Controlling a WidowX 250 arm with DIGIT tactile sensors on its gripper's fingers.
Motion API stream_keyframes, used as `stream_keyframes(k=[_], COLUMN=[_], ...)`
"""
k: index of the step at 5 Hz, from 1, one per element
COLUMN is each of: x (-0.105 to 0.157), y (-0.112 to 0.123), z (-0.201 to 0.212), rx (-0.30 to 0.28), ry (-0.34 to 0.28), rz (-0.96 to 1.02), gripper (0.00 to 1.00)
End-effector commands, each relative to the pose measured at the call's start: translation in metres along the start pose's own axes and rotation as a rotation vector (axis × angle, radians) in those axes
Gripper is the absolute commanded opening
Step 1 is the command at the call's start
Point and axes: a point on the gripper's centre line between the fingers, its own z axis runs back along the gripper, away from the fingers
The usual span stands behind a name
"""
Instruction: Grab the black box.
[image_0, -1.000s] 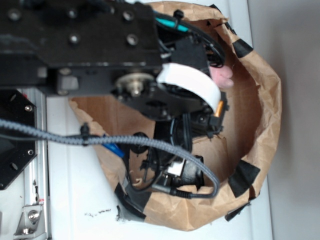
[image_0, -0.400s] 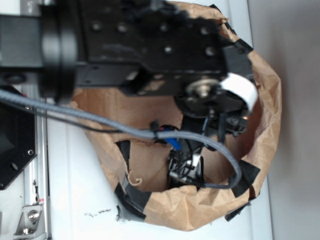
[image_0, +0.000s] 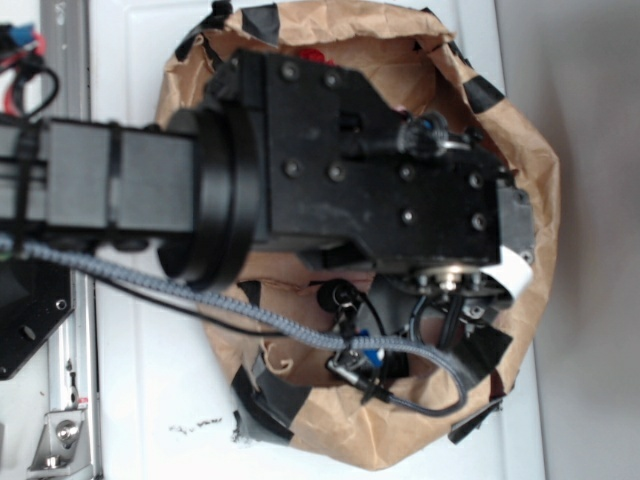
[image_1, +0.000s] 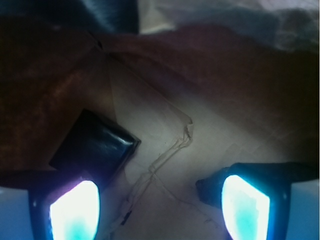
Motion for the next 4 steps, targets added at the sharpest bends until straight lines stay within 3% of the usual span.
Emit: stream_keyframes(k=[1, 2, 4], x=[-0.01, -0.017, -0.022], y=[-0.003, -0.001, -0.019], z=[-0.019, -0.018, -0.011], rx=[0.03, -0.015, -0.173], ry=[-0.086, -0.095, -0.028], rz=[-0.256, -0.296, -0.446], gripper=[1.0, 1.0, 1.0])
